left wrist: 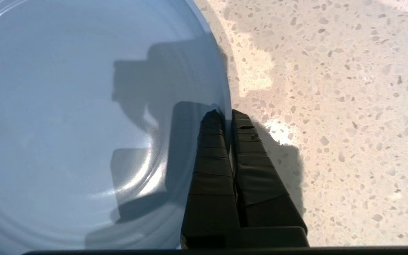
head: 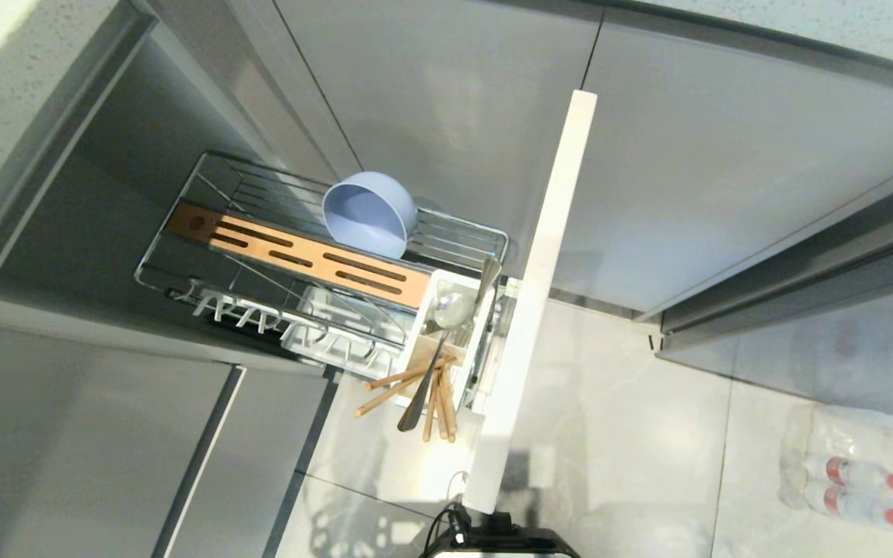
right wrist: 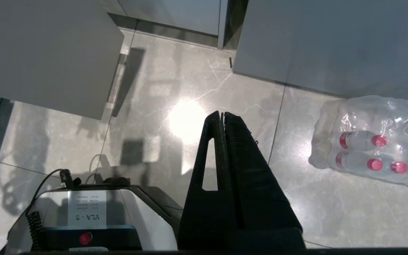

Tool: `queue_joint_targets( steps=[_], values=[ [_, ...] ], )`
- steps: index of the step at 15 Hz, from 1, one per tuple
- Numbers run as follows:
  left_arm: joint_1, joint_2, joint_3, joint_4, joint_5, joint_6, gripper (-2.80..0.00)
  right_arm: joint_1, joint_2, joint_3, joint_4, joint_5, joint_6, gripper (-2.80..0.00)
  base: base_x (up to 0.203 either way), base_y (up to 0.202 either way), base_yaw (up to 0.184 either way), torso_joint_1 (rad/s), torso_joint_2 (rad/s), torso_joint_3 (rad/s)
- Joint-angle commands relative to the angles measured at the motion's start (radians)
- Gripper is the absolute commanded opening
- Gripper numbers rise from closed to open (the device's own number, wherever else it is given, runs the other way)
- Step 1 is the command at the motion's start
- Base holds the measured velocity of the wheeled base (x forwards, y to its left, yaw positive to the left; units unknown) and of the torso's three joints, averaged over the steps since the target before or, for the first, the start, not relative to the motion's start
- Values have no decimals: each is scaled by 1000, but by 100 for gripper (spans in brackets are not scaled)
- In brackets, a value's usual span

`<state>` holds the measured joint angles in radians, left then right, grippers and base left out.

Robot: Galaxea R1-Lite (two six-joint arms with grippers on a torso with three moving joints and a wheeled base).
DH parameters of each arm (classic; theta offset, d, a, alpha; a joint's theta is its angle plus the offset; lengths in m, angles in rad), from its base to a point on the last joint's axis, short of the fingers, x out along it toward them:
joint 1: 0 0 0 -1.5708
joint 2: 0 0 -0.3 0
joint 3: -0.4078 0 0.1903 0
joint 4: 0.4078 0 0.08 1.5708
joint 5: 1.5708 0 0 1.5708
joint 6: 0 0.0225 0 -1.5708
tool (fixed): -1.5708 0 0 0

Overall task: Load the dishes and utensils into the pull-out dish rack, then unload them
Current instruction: Pick up the plate and place it in the cupboard

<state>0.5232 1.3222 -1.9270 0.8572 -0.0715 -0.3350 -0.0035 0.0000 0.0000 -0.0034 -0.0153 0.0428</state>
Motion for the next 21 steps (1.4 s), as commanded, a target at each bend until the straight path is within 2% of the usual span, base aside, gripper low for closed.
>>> queue_joint_targets(
  steps=[1,3,6,7,9,13,15,19,21],
  values=[
    [-2,-6,1,8,-2,-2,-280,2,2,0,0,0,0,-280,0,0,0,0,0,0],
    [-2,-18,6,8,-11,-1,-280,0,2,0,0,0,0,-280,0,0,0,0,0,0],
    [-3,-55,1,8,-63,13,-280,0,0,0,0,0,0,-280,0,0,0,0,0,0],
    [-3,-74,4,9,-65,28,-280,1,2,0,0,0,0,-280,0,0,0,0,0,0],
    [-4,-109,4,7,-63,97,-280,0,2,0,0,0,0,-280,0,0,0,0,0,0],
    [-11,-188,-15,-33,-70,107,-280,0,0,0,0,0,0,-280,0,0,0,0,0,0],
    [-18,-233,-15,-70,-72,107,-280,0,0,0,0,0,0,-280,0,0,0,0,0,0],
    [-51,-324,-15,-75,-76,92,-280,2,0,0,0,0,0,-280,0,0,0,0,0,0],
    [-102,-360,-15,-75,-77,27,-280,0,2,0,0,0,0,-280,0,0,0,0,0,0]
  ],
)
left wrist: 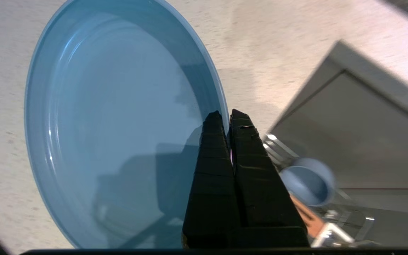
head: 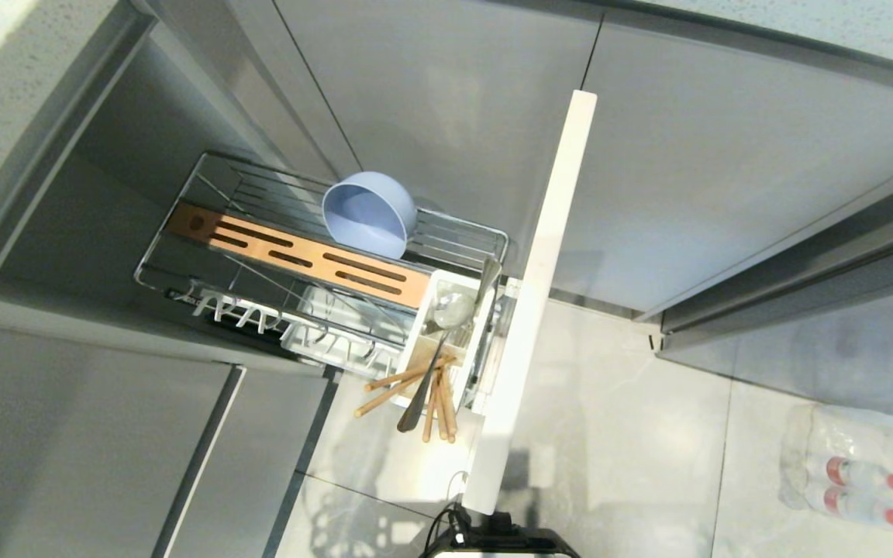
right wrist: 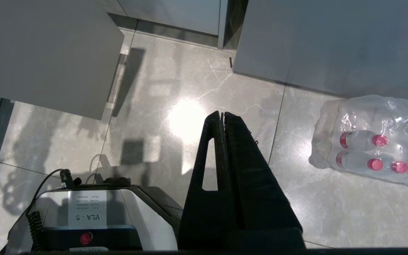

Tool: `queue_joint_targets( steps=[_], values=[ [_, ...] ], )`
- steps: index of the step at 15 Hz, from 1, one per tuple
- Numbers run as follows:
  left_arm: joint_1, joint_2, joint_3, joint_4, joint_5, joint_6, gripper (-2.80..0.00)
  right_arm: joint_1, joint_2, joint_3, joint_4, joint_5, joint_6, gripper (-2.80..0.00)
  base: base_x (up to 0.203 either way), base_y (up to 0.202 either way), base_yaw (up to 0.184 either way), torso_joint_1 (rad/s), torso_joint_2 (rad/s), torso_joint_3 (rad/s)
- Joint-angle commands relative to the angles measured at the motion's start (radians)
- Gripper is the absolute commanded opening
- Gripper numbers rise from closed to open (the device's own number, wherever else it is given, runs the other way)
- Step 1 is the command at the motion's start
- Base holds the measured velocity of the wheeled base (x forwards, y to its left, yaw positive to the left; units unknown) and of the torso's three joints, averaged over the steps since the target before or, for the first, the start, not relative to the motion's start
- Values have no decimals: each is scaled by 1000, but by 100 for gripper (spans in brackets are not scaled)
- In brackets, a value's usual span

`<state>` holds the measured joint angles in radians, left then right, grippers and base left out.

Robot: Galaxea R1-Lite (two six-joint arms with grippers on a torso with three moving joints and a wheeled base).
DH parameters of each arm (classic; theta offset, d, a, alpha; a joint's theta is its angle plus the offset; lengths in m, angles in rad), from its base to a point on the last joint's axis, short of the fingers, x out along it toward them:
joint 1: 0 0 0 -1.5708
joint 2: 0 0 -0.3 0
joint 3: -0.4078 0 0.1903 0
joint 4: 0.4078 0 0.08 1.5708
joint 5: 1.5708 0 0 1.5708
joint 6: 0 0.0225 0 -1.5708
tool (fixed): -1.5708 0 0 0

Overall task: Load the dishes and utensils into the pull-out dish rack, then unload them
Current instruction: Pick up the plate and place it in the cupboard

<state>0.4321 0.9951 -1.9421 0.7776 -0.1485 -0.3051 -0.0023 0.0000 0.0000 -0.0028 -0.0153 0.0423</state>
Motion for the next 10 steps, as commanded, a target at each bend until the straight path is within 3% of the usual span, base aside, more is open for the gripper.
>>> queue_joint_targets(
  steps=[1,6,10],
  values=[
    [-55,-52,0,2,-3,-39,-280,-1,0,0,0,0,1,-280,0,0,0,0,0,0],
    [-333,-143,20,-80,-11,-175,-280,-1,2,0,0,0,1,-280,0,0,0,0,0,0],
    [-522,-237,220,-335,-3,-225,-280,0,2,0,0,0,1,-280,0,0,0,0,0,0]
  ],
)
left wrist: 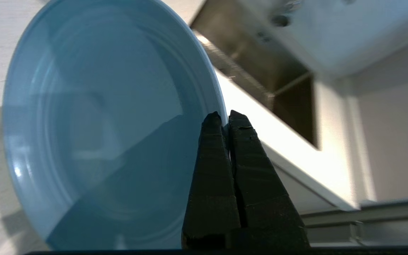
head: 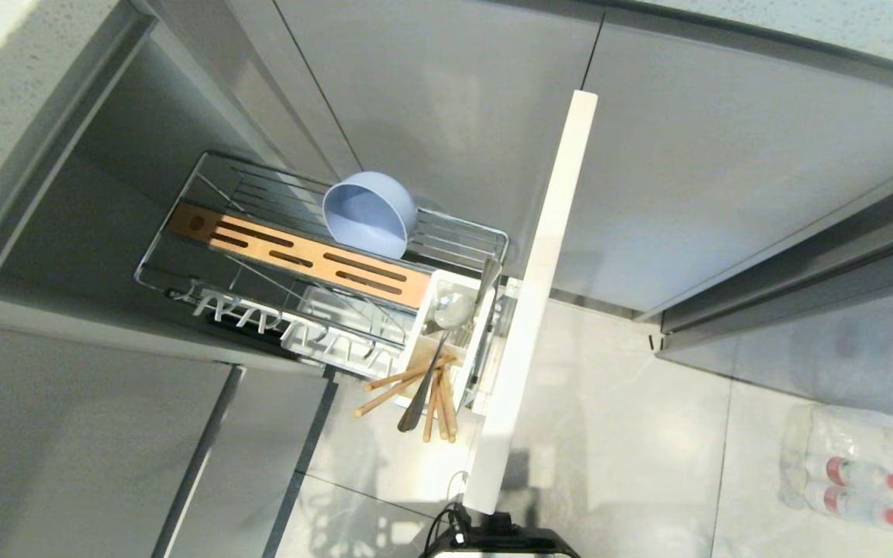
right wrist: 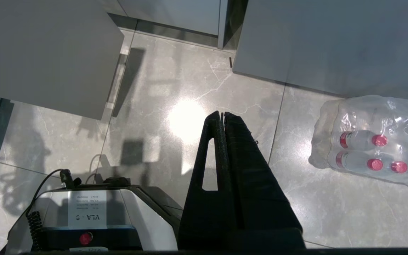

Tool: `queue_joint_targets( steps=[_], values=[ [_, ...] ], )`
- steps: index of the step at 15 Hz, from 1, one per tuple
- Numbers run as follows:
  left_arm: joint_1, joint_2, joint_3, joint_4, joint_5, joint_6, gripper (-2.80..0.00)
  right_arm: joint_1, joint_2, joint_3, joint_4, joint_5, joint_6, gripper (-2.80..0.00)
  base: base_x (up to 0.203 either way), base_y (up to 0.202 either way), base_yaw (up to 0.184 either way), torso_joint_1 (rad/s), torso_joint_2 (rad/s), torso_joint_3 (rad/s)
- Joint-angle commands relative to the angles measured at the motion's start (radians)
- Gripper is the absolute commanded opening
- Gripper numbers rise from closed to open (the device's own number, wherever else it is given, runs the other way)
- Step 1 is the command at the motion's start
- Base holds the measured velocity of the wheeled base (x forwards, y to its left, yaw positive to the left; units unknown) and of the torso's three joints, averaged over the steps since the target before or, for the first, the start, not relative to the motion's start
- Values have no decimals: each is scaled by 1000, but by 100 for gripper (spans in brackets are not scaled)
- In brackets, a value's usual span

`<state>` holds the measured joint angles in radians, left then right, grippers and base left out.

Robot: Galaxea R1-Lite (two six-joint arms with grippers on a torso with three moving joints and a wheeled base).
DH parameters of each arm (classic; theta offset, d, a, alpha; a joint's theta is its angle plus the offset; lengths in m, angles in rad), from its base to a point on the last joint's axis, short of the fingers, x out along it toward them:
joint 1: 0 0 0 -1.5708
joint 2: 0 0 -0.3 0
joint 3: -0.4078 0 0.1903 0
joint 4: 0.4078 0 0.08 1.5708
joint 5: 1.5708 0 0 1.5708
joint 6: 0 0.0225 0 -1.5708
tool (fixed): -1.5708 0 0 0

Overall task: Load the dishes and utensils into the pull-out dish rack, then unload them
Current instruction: Pick up the plate and place it in the cupboard

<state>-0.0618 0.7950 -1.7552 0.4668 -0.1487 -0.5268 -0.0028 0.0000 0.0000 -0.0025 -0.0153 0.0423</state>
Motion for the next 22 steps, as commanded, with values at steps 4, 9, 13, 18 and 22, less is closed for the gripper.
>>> queue_joint_targets(
  steps=[4,9,13,18,22],
  values=[
    [-204,-106,217,-253,38,-41,-280,1,2,0,-1,0,1,-280,0,0,0,0,0,0],
    [-372,-149,277,-280,-17,-237,-280,0,2,0,-1,0,1,-280,0,0,0,0,0,0],
    [-427,-148,363,-301,-21,-233,-280,0,2,0,-1,0,1,-280,0,0,0,0,0,0],
    [-491,-105,434,-333,-119,-242,-280,0,0,0,-1,0,1,-280,0,0,0,0,0,0],
    [-506,-59,440,-330,-135,-237,-280,0,2,0,-1,0,1,-280,0,0,0,0,0,0]
  ],
)
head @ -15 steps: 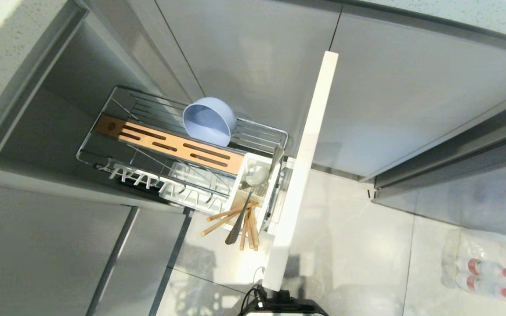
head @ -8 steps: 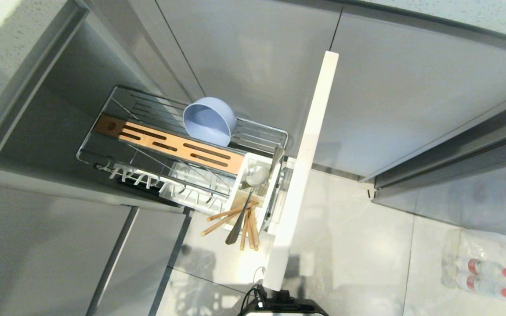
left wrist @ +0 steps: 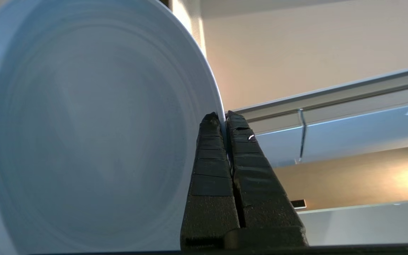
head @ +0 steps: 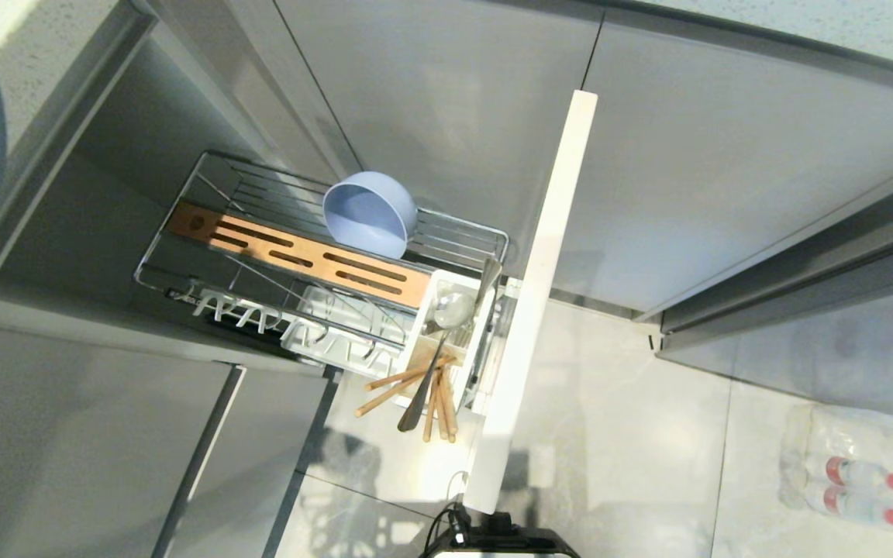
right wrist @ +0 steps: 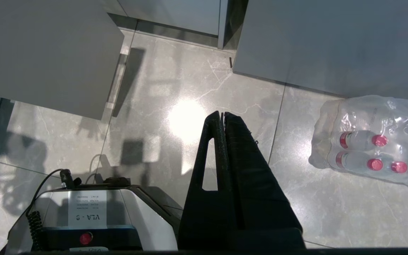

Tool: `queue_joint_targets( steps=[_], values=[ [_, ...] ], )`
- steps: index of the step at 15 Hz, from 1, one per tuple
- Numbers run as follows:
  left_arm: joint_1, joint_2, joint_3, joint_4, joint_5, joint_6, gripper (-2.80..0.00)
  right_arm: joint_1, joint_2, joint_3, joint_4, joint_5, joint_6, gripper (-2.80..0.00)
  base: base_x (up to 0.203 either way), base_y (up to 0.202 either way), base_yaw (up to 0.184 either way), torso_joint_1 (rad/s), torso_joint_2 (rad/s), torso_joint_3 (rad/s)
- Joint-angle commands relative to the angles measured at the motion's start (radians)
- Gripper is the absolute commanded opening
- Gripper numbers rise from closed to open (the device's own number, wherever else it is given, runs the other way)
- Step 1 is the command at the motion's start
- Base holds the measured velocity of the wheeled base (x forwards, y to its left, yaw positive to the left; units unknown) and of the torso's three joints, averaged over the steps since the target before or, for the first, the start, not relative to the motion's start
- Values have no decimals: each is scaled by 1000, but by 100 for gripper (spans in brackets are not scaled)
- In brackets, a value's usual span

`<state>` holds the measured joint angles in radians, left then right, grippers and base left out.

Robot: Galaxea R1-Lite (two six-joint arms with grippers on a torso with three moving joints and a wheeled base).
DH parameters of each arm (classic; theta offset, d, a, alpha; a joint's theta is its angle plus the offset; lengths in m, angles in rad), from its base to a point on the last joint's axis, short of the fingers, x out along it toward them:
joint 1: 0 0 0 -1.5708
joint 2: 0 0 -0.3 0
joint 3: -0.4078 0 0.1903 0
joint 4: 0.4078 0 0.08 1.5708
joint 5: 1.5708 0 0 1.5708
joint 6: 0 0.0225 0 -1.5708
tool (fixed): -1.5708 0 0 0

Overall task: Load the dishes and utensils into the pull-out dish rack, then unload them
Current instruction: Pick up the plate and place it in the cupboard

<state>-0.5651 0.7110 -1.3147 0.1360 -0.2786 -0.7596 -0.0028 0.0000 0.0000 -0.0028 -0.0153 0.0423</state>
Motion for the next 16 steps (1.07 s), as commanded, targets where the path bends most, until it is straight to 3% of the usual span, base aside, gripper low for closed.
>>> queue_joint_targets(
  steps=[1,4,8,10,11,16],
  values=[
    [-3,45,-2,4,15,-5,-280,0,2,0,0,0,1,-280,0,0,0,0,0,0],
    [-24,130,-6,1,117,-12,-280,0,2,0,0,0,1,-280,0,0,0,0,0,0],
    [-118,235,-20,-2,139,-74,-280,1,2,0,0,0,1,-280,0,0,0,0,0,0],
    [-163,284,-39,-2,195,-80,-280,0,2,0,0,0,1,-280,0,0,0,0,0,0],
    [-189,316,-54,-3,259,-87,-280,0,2,0,0,0,1,-280,0,0,0,0,0,0],
    [-390,474,-194,-2,713,-164,-280,0,2,0,0,0,1,-280,0,0,0,0,0,0]
  ],
)
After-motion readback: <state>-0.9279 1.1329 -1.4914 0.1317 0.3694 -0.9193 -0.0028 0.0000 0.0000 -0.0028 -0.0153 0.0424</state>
